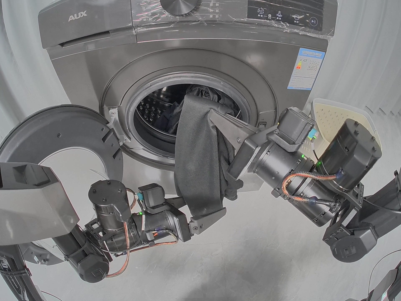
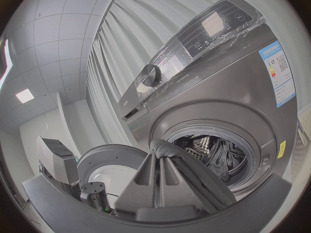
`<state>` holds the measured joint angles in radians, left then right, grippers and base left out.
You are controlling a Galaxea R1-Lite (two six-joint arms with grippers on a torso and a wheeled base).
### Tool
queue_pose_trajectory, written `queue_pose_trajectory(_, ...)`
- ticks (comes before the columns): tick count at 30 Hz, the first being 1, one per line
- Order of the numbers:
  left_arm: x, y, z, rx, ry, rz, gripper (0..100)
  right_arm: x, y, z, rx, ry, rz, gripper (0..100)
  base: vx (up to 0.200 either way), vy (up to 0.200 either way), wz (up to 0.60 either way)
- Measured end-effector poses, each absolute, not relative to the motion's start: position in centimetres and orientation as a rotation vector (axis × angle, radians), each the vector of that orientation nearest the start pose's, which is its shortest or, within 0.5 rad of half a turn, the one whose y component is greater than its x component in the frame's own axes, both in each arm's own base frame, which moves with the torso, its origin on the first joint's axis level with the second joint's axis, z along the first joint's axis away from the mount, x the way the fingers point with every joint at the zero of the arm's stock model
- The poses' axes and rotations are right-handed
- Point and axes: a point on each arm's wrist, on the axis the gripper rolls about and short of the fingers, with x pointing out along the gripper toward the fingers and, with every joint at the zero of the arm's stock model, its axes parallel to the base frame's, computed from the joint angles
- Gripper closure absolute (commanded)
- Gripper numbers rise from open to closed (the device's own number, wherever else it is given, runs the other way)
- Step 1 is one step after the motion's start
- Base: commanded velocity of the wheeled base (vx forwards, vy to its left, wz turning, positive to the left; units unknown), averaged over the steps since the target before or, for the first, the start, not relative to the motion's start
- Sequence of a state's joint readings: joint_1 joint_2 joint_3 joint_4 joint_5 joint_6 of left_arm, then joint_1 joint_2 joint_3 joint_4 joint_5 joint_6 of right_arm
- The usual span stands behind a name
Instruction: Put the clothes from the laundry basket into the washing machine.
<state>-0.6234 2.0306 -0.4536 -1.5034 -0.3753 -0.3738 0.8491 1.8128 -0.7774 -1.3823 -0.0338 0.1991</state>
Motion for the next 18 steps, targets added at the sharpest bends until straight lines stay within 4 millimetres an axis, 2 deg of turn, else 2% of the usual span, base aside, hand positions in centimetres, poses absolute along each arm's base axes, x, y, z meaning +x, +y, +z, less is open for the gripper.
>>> queue_pose_trajectory(8, 24.8, -19.1, 7.8, -0.324, 0.278, -0.966, 0, 21.4, 24.2, 21.5, 0.341, -0.249, 0.839, 100, 0.000, 0.000, 0.00)
queue_pose_trajectory(9, 24.9, -19.2, 7.7, -0.324, 0.280, -0.965, 100, 21.4, 24.2, 21.4, 0.340, -0.248, 0.839, 100, 0.000, 0.000, 0.00)
queue_pose_trajectory(18, 25.8, -19.8, 7.3, -0.327, 0.254, -0.942, 100, 21.4, 24.2, 21.4, 0.342, -0.247, 0.838, 100, 0.000, 0.000, 0.00)
